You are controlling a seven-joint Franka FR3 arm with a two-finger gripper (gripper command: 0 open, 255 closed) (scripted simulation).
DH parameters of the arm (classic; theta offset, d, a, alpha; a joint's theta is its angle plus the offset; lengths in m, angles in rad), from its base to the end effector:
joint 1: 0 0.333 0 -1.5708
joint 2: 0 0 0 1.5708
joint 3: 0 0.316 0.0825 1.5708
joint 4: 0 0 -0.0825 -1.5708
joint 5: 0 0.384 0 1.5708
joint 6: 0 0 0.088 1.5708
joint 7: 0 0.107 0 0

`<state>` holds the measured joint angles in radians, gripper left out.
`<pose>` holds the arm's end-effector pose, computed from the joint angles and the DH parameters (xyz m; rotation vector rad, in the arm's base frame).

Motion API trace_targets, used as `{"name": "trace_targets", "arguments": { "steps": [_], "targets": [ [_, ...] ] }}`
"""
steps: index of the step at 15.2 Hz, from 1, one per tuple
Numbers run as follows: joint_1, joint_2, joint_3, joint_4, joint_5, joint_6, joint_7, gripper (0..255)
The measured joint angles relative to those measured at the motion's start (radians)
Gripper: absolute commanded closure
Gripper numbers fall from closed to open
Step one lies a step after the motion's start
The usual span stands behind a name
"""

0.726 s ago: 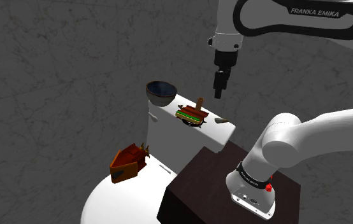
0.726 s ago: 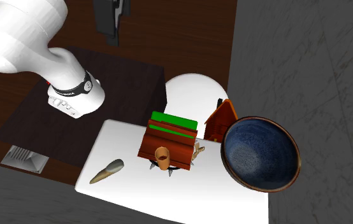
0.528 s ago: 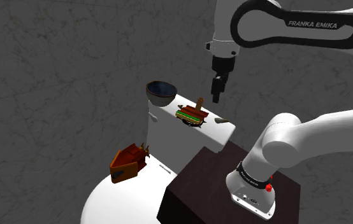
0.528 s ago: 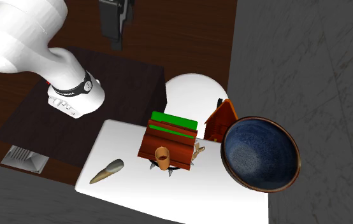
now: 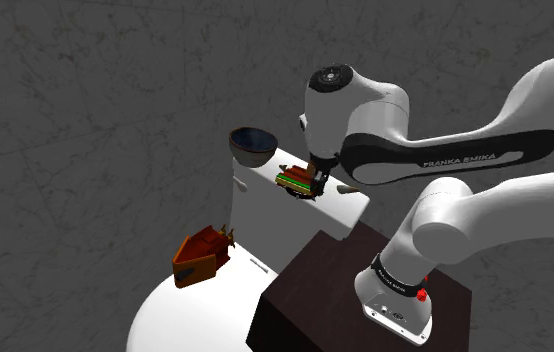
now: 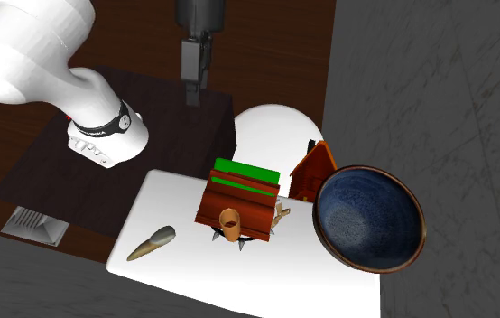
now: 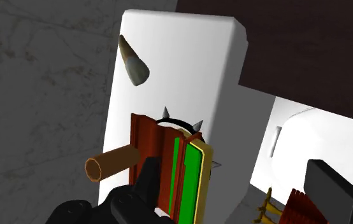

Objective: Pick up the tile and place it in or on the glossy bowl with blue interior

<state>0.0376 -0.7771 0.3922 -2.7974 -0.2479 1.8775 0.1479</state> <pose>0.2795 0.0929 0.3983 2.5890 0.3248 -0.0963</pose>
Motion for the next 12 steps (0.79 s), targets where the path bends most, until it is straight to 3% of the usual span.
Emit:
{"name": "trace_targets", "arguments": {
  "steps": [3,5,7,9,11,12],
  "targets": [
    [-0.052,0.068,0.137,-0.078,-0.124,0.138,0.150,0],
    [-0.127,0.148,0.252,-0.109,-0.237,0.225,0.287,0],
    [-0.252,0.249,0.387,-0.111,-0.391,0.282,0.451,0],
    [-0.426,0.389,0.562,-0.091,-0.593,0.278,0.667,0],
    [-0.536,0.481,0.654,-0.075,-0.737,0.243,0.803,0],
    [-0.562,0.505,0.671,-0.074,-0.776,0.237,0.837,0]
  ]
}}
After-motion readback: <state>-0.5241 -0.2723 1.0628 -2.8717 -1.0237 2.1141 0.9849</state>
